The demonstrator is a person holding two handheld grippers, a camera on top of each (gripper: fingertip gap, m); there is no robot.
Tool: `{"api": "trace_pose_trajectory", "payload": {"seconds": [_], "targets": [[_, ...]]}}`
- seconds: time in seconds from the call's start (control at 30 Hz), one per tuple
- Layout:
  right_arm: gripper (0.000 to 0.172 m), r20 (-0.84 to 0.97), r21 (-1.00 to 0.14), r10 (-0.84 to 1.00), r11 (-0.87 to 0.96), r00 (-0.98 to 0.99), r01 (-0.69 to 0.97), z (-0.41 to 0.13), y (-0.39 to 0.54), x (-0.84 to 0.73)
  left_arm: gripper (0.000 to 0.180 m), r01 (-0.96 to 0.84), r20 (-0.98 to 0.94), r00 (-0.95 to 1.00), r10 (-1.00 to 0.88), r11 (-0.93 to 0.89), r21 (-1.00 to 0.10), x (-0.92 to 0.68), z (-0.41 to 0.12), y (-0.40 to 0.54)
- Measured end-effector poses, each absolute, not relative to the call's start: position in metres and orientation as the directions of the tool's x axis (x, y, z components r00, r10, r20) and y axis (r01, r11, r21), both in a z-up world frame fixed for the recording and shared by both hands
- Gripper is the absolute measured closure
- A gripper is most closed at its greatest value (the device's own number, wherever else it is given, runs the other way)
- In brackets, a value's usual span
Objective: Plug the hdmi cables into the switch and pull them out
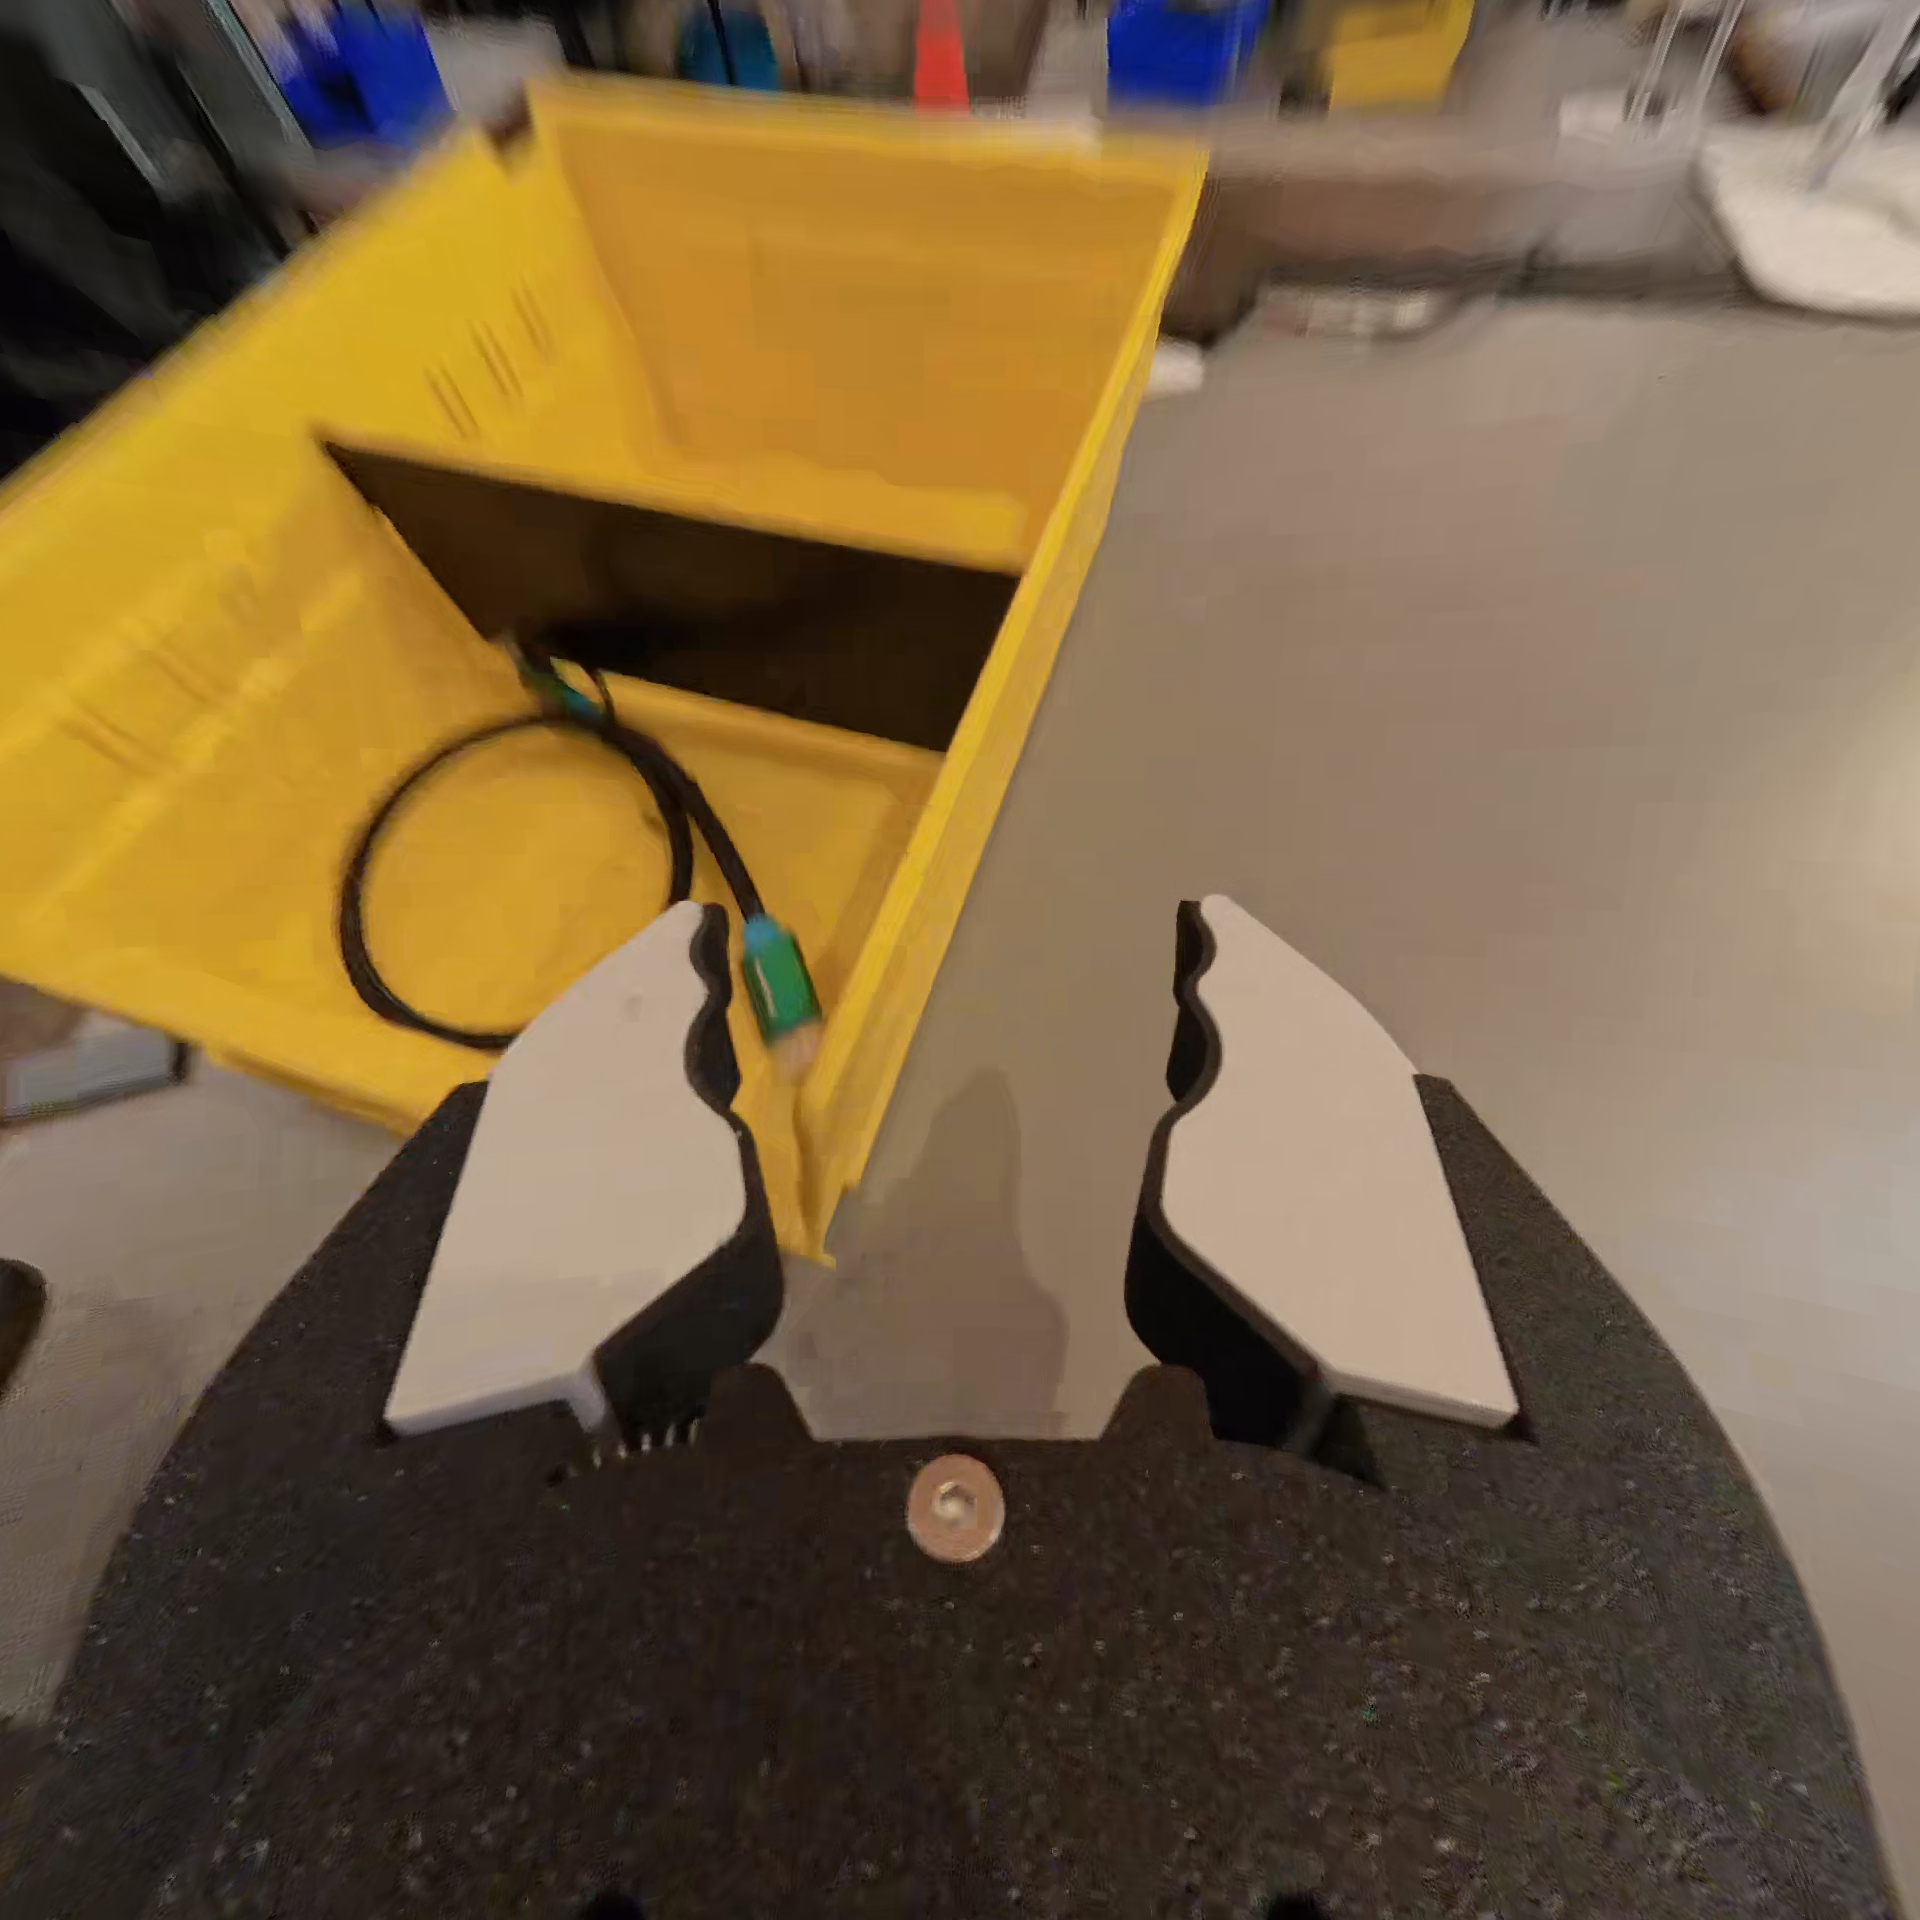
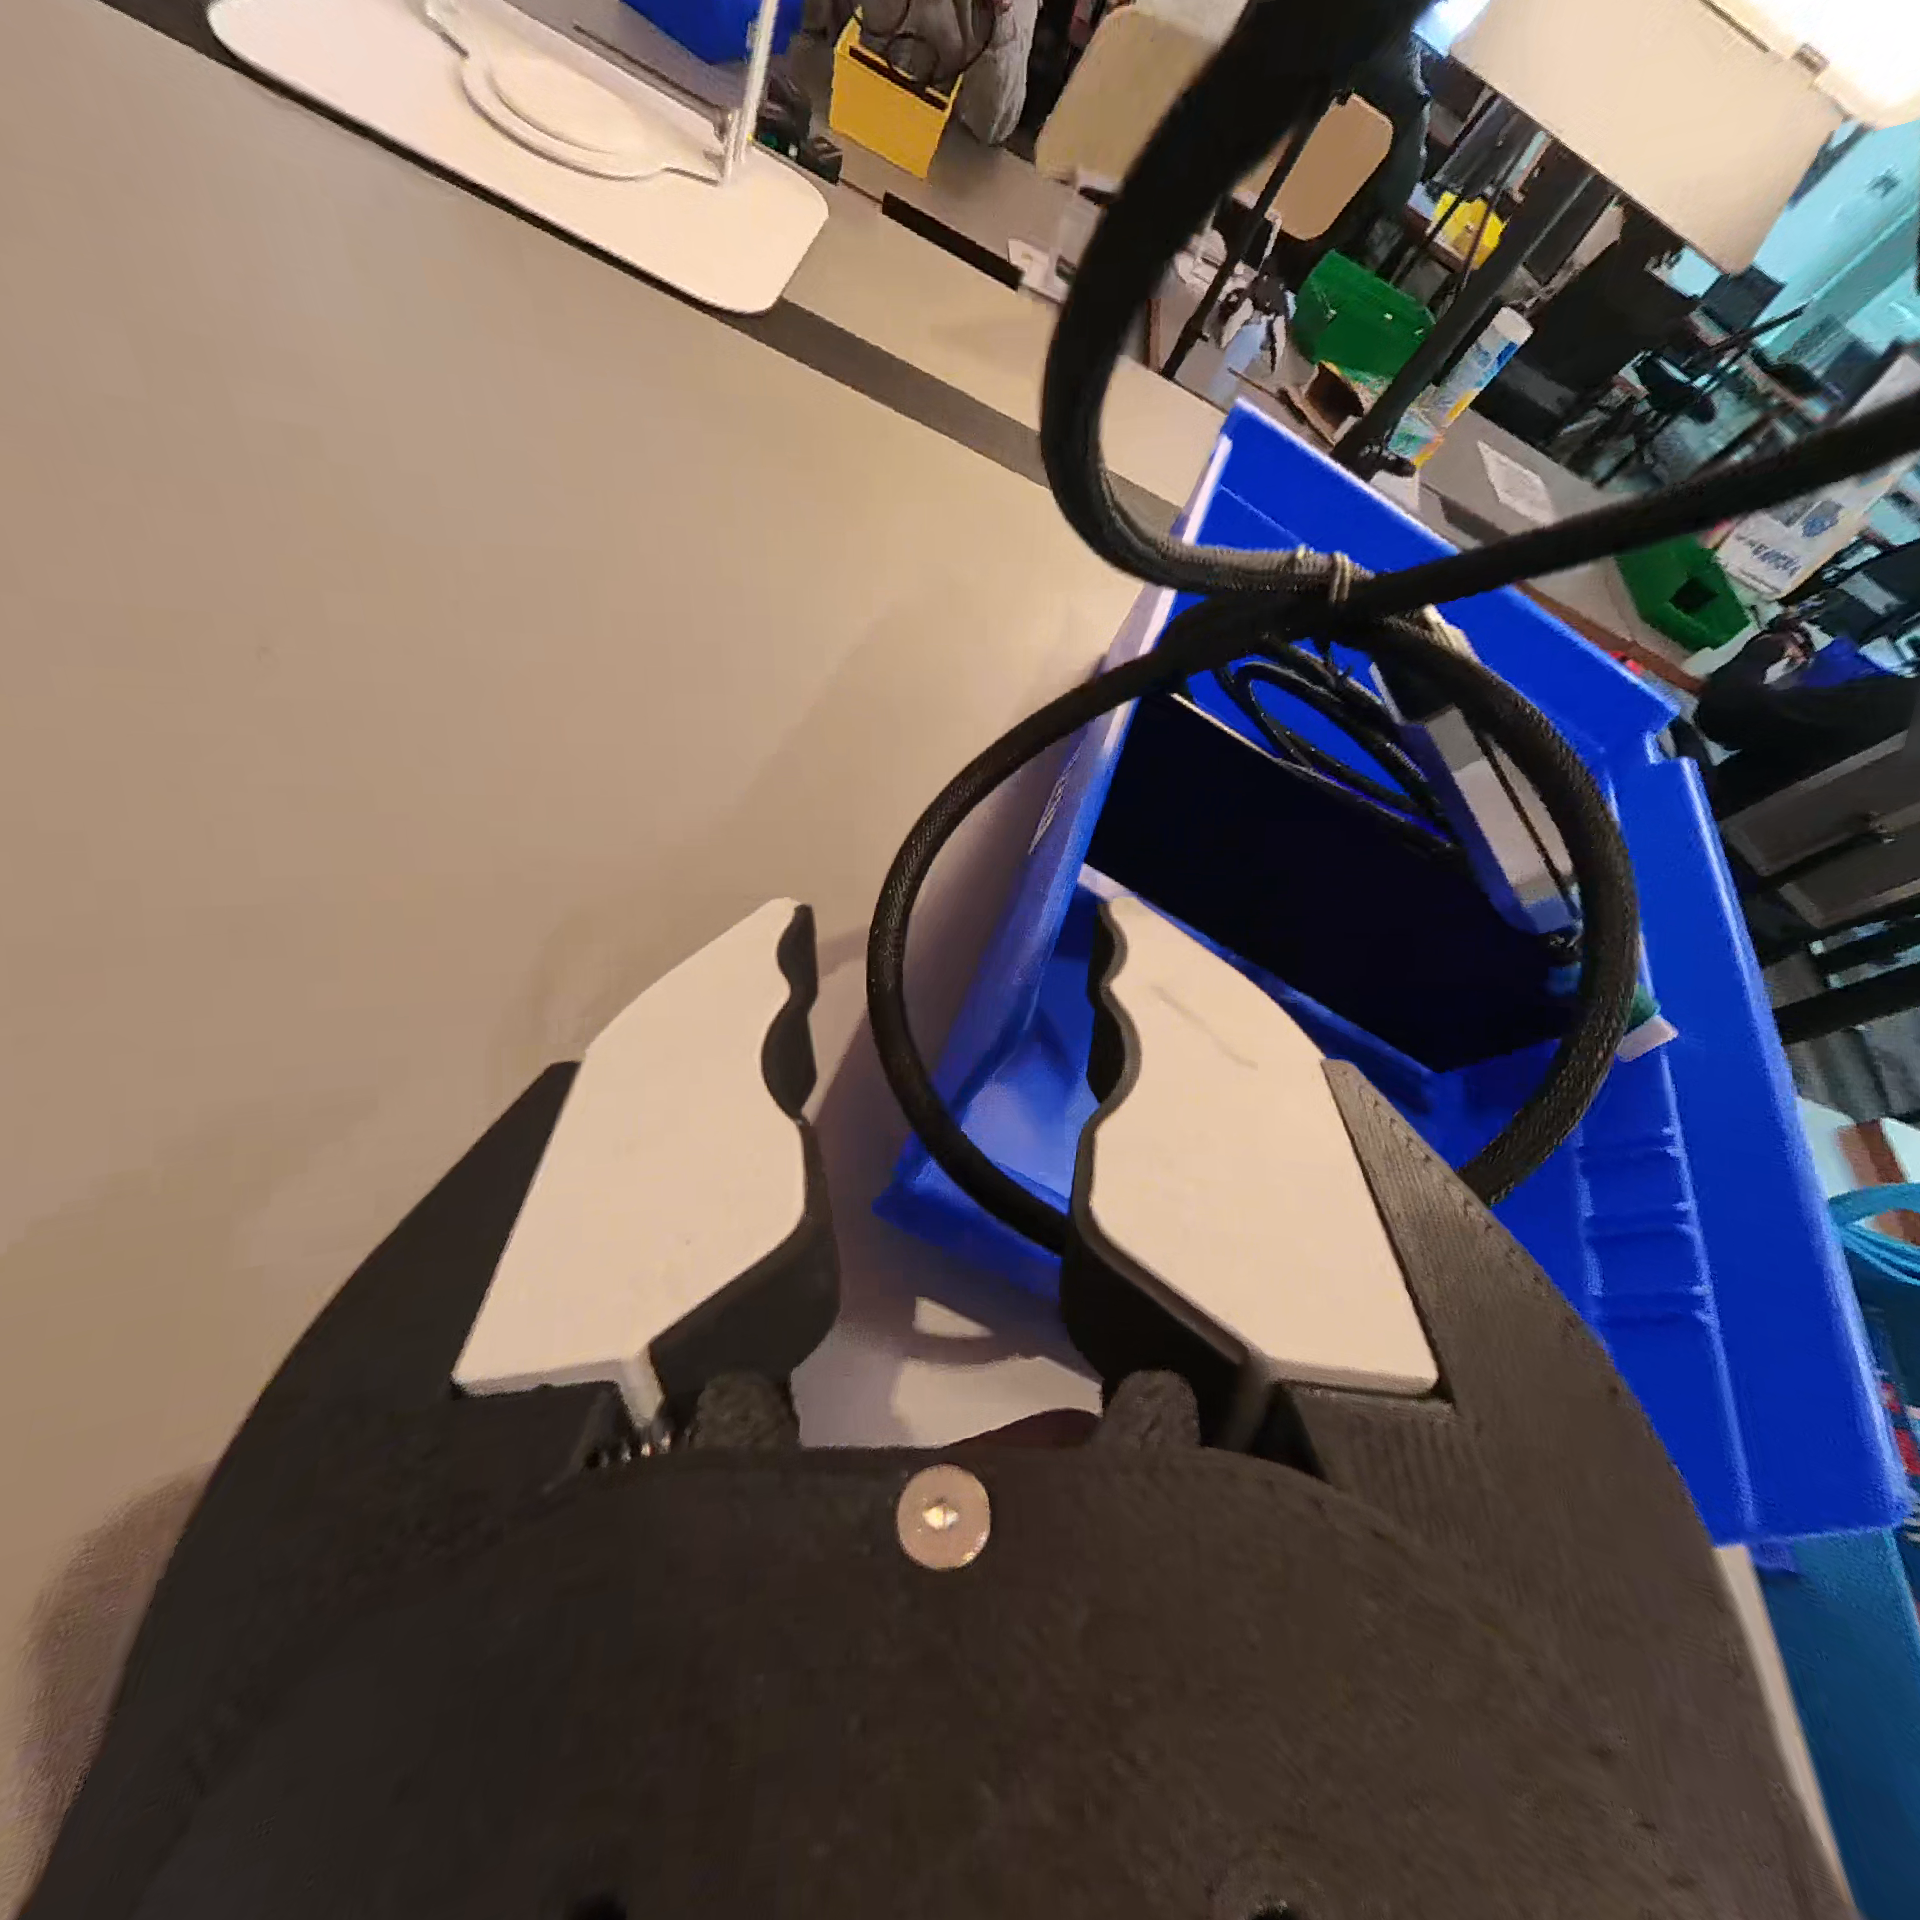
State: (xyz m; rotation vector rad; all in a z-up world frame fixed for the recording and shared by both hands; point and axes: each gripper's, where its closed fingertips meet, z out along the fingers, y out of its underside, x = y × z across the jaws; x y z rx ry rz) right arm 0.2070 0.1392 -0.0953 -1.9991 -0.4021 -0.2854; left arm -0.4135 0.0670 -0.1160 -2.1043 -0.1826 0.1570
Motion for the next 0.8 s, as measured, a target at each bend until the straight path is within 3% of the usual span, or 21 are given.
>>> {"api": "trace_pose_trajectory", "payload": {"seconds": [0.13,0.33,0.6,0.8], "targets": [[0.123,0.404,-0.746,0.161,-0.511,0.900,0.427,-0.102,0.146,0.213,0.117,0.142,0.049,0.985,0.168,-0.606,-0.783,-0.421,-0.143,0.064],[0.135,0.282,-0.694,0.236,-0.619,0.930,0.367,-0.116,0.149,0.215,0.177,-0.001,-0.003,1.000,0.003,-0.594,-0.804,-0.417,-0.138,0.066],[0.145,0.166,-0.730,0.437,-0.549,0.884,0.408,-0.114,0.141,0.213,0.178,-0.220,-0.047,0.951,-0.306,-0.558,-0.800,-0.383,-0.137,0.058],[0.145,0.098,-0.747,0.653,-0.451,0.751,0.489,-0.113,0.123,0.199,0.177,-0.397,0.020,0.734,-0.679,-0.454,-0.798,-0.331,-0.136,0.023]]}}
